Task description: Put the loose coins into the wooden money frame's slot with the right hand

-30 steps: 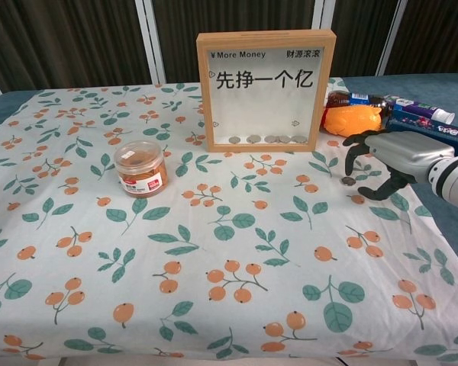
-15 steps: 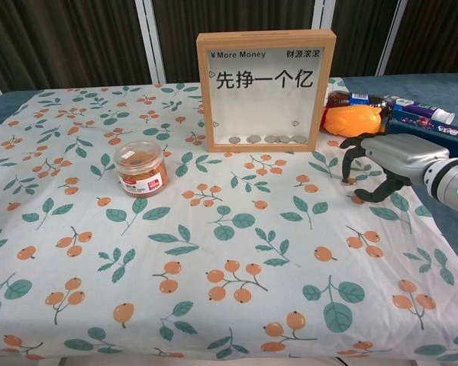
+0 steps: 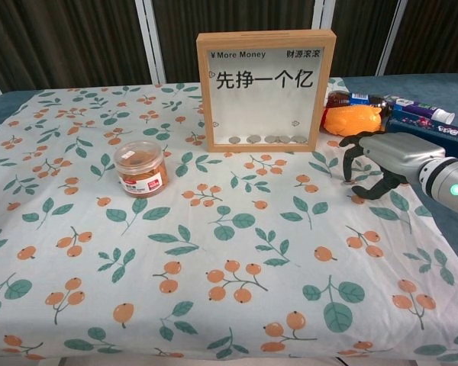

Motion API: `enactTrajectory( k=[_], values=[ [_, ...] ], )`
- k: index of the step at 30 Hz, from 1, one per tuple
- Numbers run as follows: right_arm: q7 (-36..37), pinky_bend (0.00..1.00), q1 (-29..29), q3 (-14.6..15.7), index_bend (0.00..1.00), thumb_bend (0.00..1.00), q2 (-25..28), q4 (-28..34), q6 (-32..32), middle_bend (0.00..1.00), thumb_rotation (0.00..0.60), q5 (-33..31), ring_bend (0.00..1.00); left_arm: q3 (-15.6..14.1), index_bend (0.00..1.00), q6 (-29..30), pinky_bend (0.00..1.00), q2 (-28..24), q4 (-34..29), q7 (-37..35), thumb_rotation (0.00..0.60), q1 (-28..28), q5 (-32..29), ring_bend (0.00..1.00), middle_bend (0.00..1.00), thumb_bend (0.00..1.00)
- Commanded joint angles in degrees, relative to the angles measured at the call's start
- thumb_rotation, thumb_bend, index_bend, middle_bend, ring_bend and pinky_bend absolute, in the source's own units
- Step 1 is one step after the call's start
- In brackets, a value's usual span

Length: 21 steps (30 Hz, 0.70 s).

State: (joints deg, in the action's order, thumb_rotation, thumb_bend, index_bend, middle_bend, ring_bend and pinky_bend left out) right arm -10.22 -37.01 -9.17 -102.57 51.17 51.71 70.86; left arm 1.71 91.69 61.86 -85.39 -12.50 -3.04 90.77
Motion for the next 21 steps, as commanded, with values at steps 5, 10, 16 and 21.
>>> enactTrajectory(
  k=[5,10,16,21],
  values=[
    [-0.18,0.08,-0.22,-0.49,0.61,0.53,-0.24,-0.26,-0.15,0.20,0.600,-0.19,0.00,0.04,0.00,0.31,0.00,0.00,0.05,-0.19,0.600,0.15,0.03,0.00,0.00,0.45],
    [-0.35,0.08,-0.25,-0.88,0.63,0.53,-0.27,-0.23,-0.05,0.20,0.600,-0.42,0.01,0.01,0.00,0.32,0.00,-0.04,0.06,-0.36,0.600,0.16,0.12,0.00,0.00,0.45],
    [-0.85,0.09,-0.30,-1.31,0.65,0.53,-0.18,-0.24,-0.31,0.20,0.600,-1.00,0.01,0.02,0.00,0.56,0.00,-0.03,0.07,-0.44,0.600,0.26,0.22,0.00,0.00,0.45],
    [-0.68,0.10,-0.27,-1.45,0.66,0.53,-0.13,-0.18,-0.07,0.20,0.600,-0.93,0.02,0.02,0.00,0.45,0.00,-0.02,0.15,-0.63,0.600,0.23,0.19,0.00,0.00,0.45]
  ],
)
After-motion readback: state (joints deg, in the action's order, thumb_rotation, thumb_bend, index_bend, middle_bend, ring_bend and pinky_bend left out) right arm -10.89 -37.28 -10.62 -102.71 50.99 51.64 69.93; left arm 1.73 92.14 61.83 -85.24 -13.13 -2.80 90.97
